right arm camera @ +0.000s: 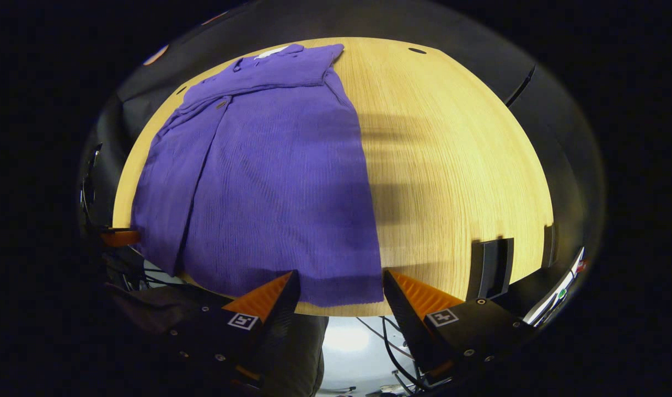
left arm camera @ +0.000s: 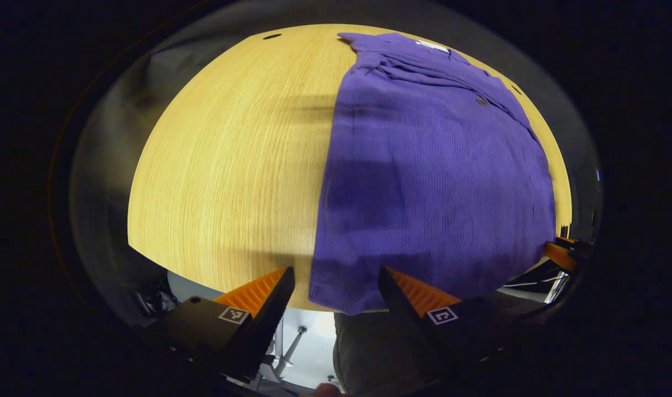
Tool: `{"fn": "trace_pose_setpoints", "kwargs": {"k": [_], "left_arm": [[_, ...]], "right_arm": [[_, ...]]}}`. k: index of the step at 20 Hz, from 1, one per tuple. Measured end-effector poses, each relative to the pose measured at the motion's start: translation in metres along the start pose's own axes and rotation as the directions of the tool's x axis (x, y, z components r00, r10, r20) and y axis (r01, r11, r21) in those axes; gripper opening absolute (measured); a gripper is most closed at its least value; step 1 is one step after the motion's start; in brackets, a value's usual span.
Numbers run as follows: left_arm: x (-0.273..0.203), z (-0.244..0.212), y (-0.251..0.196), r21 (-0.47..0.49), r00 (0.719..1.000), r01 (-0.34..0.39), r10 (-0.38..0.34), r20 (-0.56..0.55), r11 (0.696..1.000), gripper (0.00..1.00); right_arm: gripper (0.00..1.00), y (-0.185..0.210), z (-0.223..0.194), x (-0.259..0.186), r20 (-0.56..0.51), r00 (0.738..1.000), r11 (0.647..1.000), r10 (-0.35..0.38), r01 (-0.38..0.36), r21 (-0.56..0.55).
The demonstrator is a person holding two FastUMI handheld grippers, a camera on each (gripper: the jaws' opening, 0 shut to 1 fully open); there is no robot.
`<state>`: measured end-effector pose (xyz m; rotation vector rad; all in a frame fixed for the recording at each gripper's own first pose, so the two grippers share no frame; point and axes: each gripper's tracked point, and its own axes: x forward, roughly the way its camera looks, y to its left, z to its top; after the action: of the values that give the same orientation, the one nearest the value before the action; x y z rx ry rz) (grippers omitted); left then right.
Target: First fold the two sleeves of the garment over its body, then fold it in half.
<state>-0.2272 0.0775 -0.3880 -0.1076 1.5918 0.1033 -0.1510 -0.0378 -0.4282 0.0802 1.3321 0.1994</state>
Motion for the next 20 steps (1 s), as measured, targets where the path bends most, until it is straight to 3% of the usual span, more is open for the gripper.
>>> {"fn": "trace_pose_setpoints", "kwargs": {"k": [2,4,6,7,8,9,11,13,16,20], "left_arm": [[0.0,-0.003,-0.004,-0.004,0.999,0.006,-0.006,-0.04,1.0,0.99],[-0.001,-0.006,-0.01,-0.007,0.997,0.015,-0.016,-0.072,1.0,0.8],[0.0,-0.005,-0.02,-0.027,0.995,0.044,-0.046,-0.092,0.999,0.5],[0.0,-0.004,-0.022,-0.023,0.994,0.041,-0.043,-0.098,0.999,0.27],[0.0,-0.002,-0.023,-0.002,0.993,0.056,-0.056,-0.102,0.998,0.19],[0.001,-0.005,-0.025,0.004,0.993,0.057,-0.056,-0.108,0.998,0.15],[-0.001,-0.003,-0.025,0.014,0.991,0.068,-0.066,-0.114,0.998,0.12],[-0.009,0.001,-0.028,-0.009,0.989,0.1,-0.101,-0.105,0.995,0.12],[-0.027,0.013,-0.03,-0.015,0.986,0.13,-0.131,-0.098,0.991,0.12],[-0.045,0.043,-0.033,0.049,0.984,0.169,-0.166,-0.064,0.984,0.12]], "right_arm": [[0.91,0.004,-0.002,-0.001,-0.008,1.0,1.0,-0.004,0.004,-0.027],[0.76,0.01,-0.004,0.002,-0.015,1.0,1.0,0.01,-0.011,-0.027],[0.43,0.016,-0.002,0.001,-0.026,0.999,0.999,0.035,-0.034,0.013],[0.35,0.018,-0.001,0.001,-0.034,0.998,0.998,0.045,-0.044,0.039],[0.27,0.019,0.0,0.001,-0.039,0.998,0.997,0.056,-0.054,0.06],[0.19,0.021,0.003,0.001,-0.041,0.997,0.995,0.062,-0.059,0.077],[0.11,0.02,0.007,0.001,-0.043,0.997,0.99,0.067,-0.061,0.126],[0.08,0.026,0.01,-0.005,-0.035,0.996,0.977,0.082,-0.073,0.202],[0.08,0.034,0.028,-0.02,0.003,0.997,0.979,0.078,-0.077,0.187],[0.07,0.052,0.068,-0.044,0.091,0.993,0.973,0.076,-0.094,0.213]]}}
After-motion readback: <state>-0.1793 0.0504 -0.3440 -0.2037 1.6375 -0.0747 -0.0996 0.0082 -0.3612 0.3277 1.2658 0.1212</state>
